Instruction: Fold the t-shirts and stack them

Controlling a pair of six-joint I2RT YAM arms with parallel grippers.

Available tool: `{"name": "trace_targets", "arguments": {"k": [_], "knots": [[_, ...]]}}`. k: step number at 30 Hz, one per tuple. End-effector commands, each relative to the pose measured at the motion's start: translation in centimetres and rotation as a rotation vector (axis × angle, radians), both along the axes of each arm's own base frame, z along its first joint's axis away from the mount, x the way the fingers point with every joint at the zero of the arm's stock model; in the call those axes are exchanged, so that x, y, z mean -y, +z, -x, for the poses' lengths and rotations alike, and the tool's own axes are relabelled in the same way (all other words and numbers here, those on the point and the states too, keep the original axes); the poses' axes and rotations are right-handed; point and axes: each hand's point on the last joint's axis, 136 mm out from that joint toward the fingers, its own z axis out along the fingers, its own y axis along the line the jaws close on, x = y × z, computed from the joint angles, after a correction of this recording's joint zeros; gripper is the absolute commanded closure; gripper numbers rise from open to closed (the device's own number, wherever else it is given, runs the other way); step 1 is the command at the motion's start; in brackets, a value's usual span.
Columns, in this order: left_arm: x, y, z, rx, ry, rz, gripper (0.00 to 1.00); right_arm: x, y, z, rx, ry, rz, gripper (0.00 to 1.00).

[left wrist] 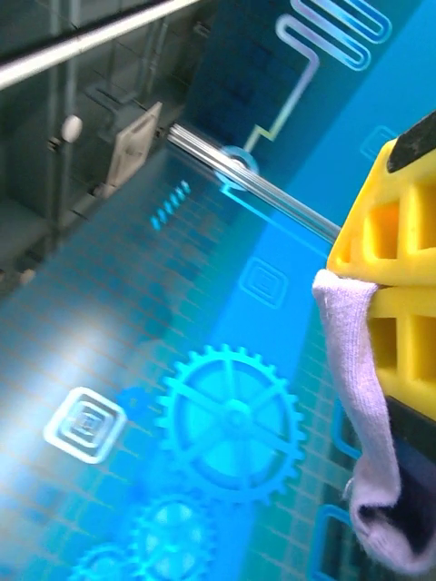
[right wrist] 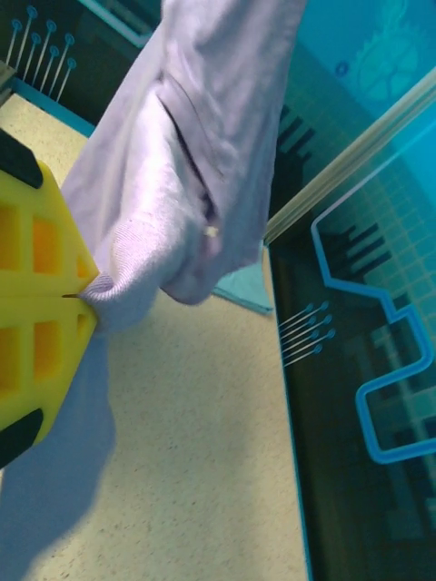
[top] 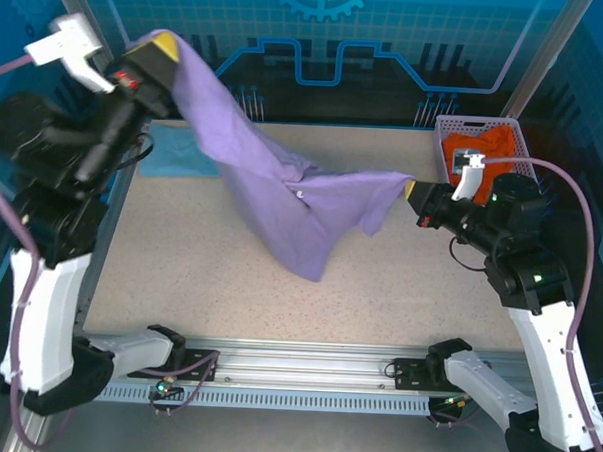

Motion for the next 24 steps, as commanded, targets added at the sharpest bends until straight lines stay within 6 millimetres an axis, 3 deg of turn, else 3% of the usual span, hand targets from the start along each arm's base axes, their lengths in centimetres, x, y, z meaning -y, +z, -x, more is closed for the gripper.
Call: {"name": "trace_targets", "arguments": {"k": [1,3,6,10,13,16,18,20,22,24], "knots": [[-2.4,3.0,2.8,0.117,0.109,-0.013,1.0,-0.5,2.2,1.8,0.052,0.059,-0.009,1.0],[-2.9,4.0,3.8,0.143,0.128,-0.013,1.0,-0.4,3.2,2.0,0.08,0.052,-0.021,1.0],[-2.9,4.4,3.4,0.144,0.136,-0.019,1.0,-0.2,3.3,1.5,0.089,0.034,-0.015,1.0],[-1.9,2.4,-1.1,0.052,0.154,-0.047,1.0,0.5,1.2,-1.2,0.029,-0.045,0.036,1.0],[-0.7,-1.2,-7.5,-0.075,0.14,-0.047,1.0,1.7,-2.0,-4.2,-0.046,-0.151,0.11,1.0],[-0.6,-6.5,-15.9,-0.245,0.103,0.023,1.0,4.6,-5.5,-7.6,-0.144,-0.319,0.179,1.0],[-0.5,-11.1,-22.5,-0.361,0.098,0.043,0.98,6.7,-8.3,-9.6,-0.229,-0.424,0.196,1.0],[0.3,-16.4,-29.1,-0.495,0.098,0.035,0.82,9.7,-12.6,-10.2,-0.383,-0.583,0.203,1.0],[1.6,-21.5,-34.4,-0.598,0.078,0.039,0.63,10.9,-16.4,-9.9,-0.498,-0.64,0.189,1.0],[1.8,-25.3,-37.2,-0.634,0.089,0.066,0.39,11.5,-19.6,-9.0,-0.581,-0.67,0.163,1.0]]}}
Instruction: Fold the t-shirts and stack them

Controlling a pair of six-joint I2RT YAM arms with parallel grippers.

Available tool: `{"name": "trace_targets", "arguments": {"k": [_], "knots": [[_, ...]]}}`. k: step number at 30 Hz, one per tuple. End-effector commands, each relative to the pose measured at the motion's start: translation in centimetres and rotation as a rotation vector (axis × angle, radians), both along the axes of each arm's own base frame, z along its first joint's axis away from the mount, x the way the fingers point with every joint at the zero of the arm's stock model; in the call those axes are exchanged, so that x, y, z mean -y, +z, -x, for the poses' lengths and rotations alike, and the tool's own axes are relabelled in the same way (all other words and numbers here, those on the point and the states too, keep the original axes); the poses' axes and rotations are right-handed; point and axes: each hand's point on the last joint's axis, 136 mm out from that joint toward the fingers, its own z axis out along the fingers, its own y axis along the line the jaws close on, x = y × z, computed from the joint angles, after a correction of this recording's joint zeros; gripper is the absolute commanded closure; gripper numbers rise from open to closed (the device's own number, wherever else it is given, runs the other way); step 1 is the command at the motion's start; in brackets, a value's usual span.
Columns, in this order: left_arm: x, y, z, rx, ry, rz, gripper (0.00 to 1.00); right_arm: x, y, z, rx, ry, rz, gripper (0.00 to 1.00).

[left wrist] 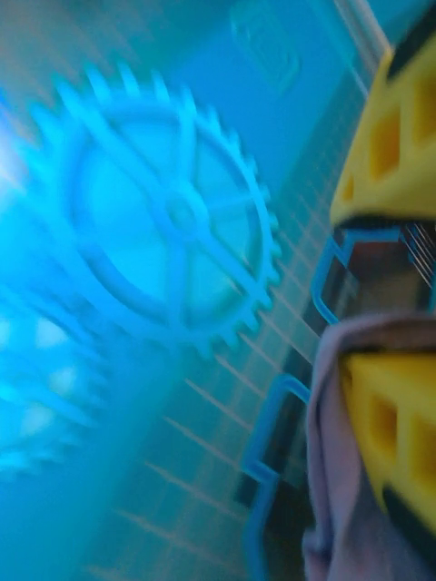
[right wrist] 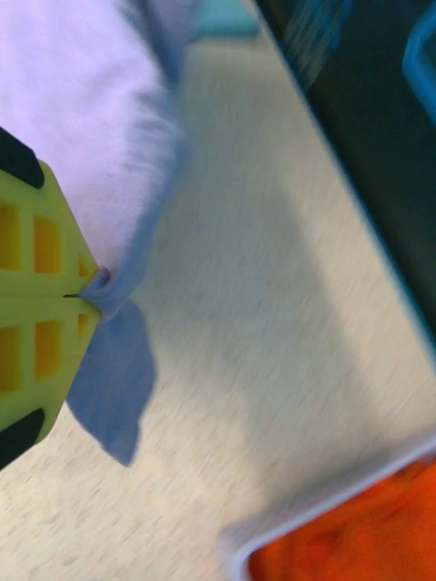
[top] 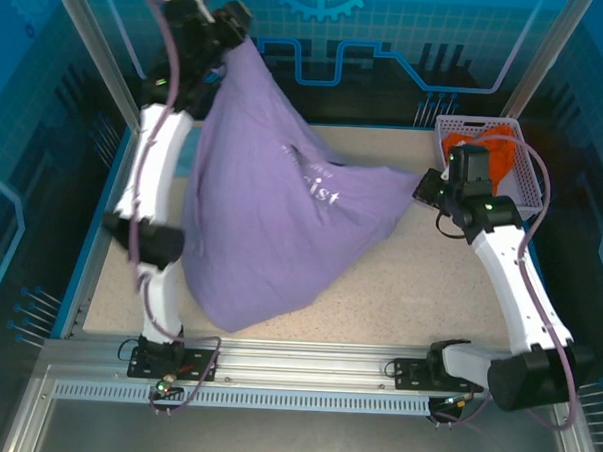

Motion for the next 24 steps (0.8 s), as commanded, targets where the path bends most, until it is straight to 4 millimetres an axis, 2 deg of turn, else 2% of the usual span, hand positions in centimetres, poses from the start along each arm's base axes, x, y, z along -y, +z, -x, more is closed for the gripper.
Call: {"name": "trace_targets", "arguments": {"k": [1,2,4,5,7,9,12,14,17,21,24], "knots": [[0.6,-8.3,-3.2,-0.195,0.008,0.024,0.22,2.5,-4.8,2.5,-0.125,-0.172,-0.037,1.0],[0.6,-9.4,-3.2,-0.227,0.032,-0.031,0.13,2.5,-5.7,3.1,-0.141,-0.174,-0.057,1.0],[0.8,-10.6,-2.8,-0.271,0.054,-0.102,0.03,2.4,-6.6,4.1,-0.169,-0.174,-0.075,0.81],[0.8,-11.2,-2.2,-0.305,0.063,-0.123,0.01,2.6,-6.6,4.8,-0.176,-0.181,-0.07,0.61],[0.2,-12.1,-0.2,-0.393,0.086,-0.154,0.01,3.2,-5.7,5.7,-0.15,-0.198,-0.051,0.38],[-0.2,-13.7,2.6,-0.484,0.112,-0.172,0.01,3.5,-4.6,6.4,-0.106,-0.211,-0.045,0.28],[-0.4,-17.4,7.7,-0.552,0.126,-0.155,0.02,2.4,-4.2,6.5,-0.089,-0.158,-0.084,0.26],[-1.1,-20.4,11.4,-0.583,0.146,-0.138,0.02,0.4,-5.3,6.1,-0.138,-0.064,-0.121,0.27],[-2.4,-26.4,16.2,-0.723,0.167,-0.164,0.02,-2.7,-7.8,5.5,-0.243,0.079,-0.118,0.32],[-2.1,-34.4,21.1,-0.924,0.124,-0.174,0.05,-5.8,-11.1,4.0,-0.364,0.216,-0.091,0.35],[-1.7,-38.4,23.5,-1.01,0.088,-0.223,0.04,-7.3,-13.9,3.0,-0.473,0.268,-0.066,0.39]]}}
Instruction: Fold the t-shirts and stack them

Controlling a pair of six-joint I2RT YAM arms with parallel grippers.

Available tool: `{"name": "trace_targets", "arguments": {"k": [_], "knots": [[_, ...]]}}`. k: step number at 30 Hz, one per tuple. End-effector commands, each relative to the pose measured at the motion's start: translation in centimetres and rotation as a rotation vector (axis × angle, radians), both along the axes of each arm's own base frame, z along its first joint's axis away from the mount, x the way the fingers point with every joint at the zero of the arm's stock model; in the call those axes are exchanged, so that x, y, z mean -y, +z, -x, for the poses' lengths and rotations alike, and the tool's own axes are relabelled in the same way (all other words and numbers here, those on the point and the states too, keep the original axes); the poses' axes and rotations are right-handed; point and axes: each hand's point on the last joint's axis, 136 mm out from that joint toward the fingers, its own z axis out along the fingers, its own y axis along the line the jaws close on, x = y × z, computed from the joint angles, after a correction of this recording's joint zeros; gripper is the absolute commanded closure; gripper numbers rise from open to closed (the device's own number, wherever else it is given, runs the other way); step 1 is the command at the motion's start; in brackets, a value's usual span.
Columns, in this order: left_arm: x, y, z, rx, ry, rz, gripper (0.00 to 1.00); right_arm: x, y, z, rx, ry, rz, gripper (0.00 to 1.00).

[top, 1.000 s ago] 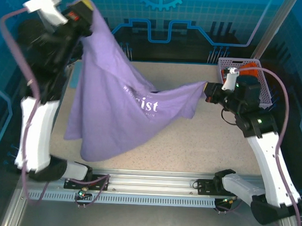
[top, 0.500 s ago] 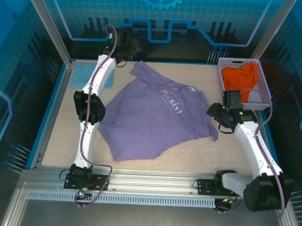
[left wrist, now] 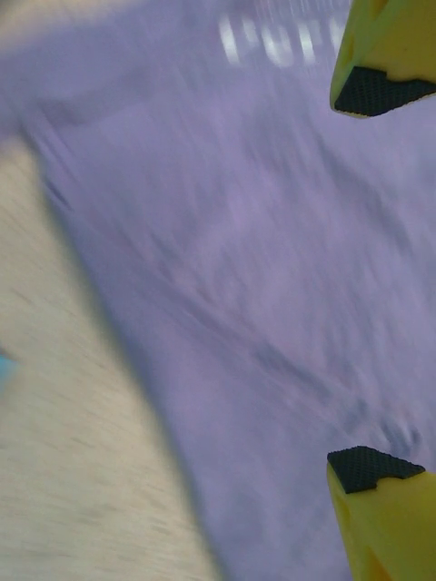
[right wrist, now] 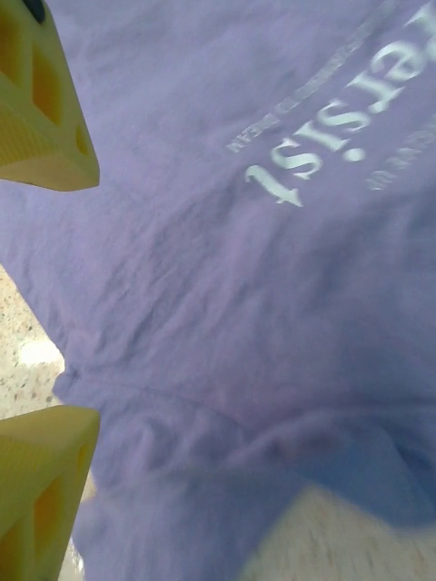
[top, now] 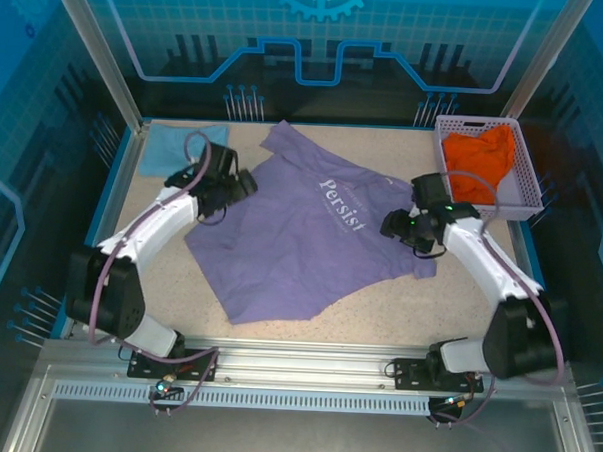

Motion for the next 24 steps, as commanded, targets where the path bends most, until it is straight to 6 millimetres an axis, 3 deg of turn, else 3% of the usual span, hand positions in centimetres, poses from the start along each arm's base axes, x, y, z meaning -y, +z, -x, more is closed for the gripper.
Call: {"name": "trace_targets", "arguments": {"k": [1,7,14,19,24], "knots": [[0.7,-5.0,2.6,-0.117,-0.039,-0.011,0.04,-2.5,-1.5,-1.2,-0.067,0.111,-0.024,0.4],[1.7,-7.9,2.2,-0.195,-0.115,-0.064,0.05,-3.4,-5.7,-0.8,-0.15,0.075,-0.079,0.41],[0.5,-9.5,1.8,-0.261,-0.109,-0.244,0.15,-3.2,-6.7,-0.4,-0.143,0.067,-0.085,0.41],[-0.2,-10.4,2.6,-0.295,-0.086,-0.279,0.25,-3.2,-7.6,-0.4,-0.154,0.065,-0.094,0.41],[-0.9,-10.3,2.9,-0.29,-0.066,-0.3,0.29,-3.2,-7.6,-0.8,-0.147,0.061,-0.11,0.41]]}}
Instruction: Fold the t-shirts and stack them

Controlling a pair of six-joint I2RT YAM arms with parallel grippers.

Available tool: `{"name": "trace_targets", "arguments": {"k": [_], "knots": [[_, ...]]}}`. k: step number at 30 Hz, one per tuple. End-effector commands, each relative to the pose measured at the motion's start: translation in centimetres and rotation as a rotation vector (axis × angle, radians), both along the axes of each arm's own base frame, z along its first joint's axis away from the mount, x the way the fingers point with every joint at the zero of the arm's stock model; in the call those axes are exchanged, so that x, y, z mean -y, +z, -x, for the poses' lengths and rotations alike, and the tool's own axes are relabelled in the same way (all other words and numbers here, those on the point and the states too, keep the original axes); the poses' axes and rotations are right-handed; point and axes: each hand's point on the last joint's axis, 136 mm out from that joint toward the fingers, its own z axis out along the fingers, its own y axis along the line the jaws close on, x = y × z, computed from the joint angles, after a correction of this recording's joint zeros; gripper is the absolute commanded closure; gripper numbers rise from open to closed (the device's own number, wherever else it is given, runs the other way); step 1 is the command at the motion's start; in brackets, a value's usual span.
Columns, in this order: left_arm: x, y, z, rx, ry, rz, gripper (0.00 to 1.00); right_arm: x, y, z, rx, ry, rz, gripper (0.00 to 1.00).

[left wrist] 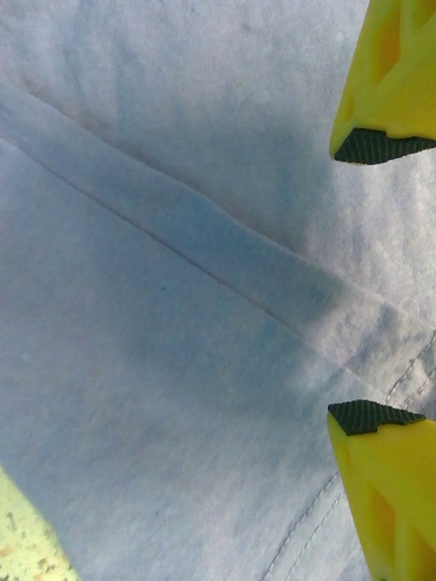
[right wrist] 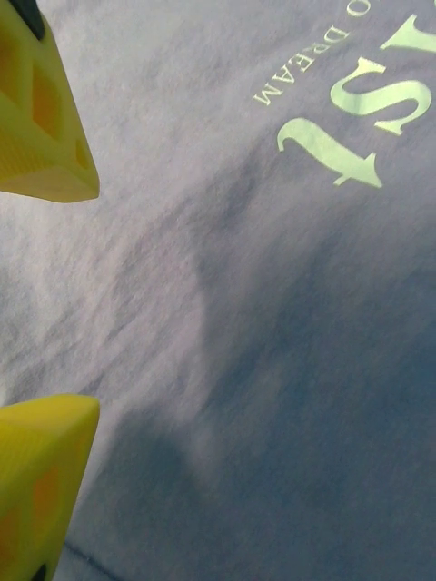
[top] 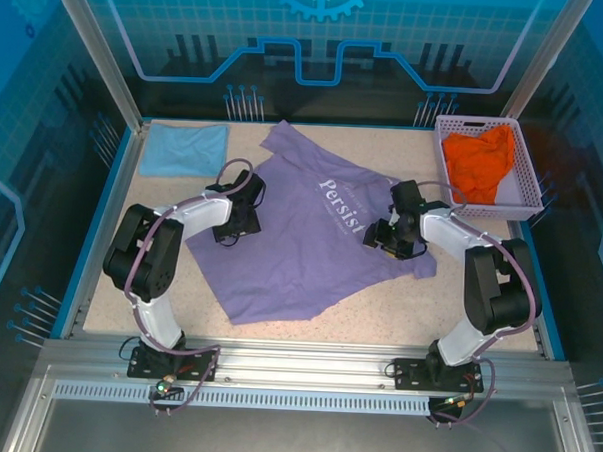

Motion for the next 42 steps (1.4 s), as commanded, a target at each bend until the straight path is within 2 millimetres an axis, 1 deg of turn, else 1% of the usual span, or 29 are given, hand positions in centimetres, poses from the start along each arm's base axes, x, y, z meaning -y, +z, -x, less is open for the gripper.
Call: {"name": "trace_targets", "arguments": {"k": [1,4,6,9,16,22,26,28,30,32,34,37,42], "knots": [[-1.4,0.0,0.7,-0.014,0.024,-0.056,0.3,0.0,-0.6,0.0,-0.017,-0.016,-0.026,0.41],[-1.9,-0.7,0.7,-0.027,0.051,-0.02,0.34,0.1,-0.9,0.0,-0.02,-0.021,-0.03,0.42],[-1.8,-1.0,0.6,-0.033,0.059,0.012,0.39,0.2,-1.1,0.0,-0.021,-0.024,-0.034,0.42],[-1.5,-1.1,0.3,-0.027,0.055,0.029,0.43,0.4,-1.3,0.0,-0.024,-0.034,-0.042,0.42],[-0.6,-1.7,-0.2,-0.035,0.039,0.068,0.46,0.5,-1.5,0.0,-0.024,-0.042,-0.055,0.42],[-1.2,-1.7,-0.4,-0.041,0.05,0.044,0.64,0.6,-1.6,-0.1,-0.021,-0.047,-0.058,0.43],[-1.9,-1.0,-0.5,-0.025,0.068,0.031,0.77,1.1,-1.9,0.0,-0.03,-0.064,-0.052,0.43],[-2.3,-0.4,-0.6,-0.012,0.07,0.018,0.8,1.4,-2.1,0.1,-0.039,-0.082,-0.048,0.44],[-2.6,0.2,-0.6,0.001,0.073,0.008,0.8,1.9,-2.4,0.2,-0.052,-0.106,-0.049,0.45],[-2.6,0.6,-0.7,0.008,0.069,0.015,0.74,2.2,-2.7,0.3,-0.062,-0.122,-0.061,0.45],[-2.4,0.8,-0.8,0.012,0.064,0.026,0.73,2.1,-2.9,0.3,-0.067,-0.127,-0.078,0.45],[-1.9,0.8,-0.9,0.01,0.05,0.049,0.67,2.1,-2.9,0.3,-0.066,-0.128,-0.084,0.46],[-1.3,0.8,-1.1,0.004,0.037,0.076,0.67,2.1,-2.9,0.3,-0.066,-0.127,-0.087,0.46]]}}
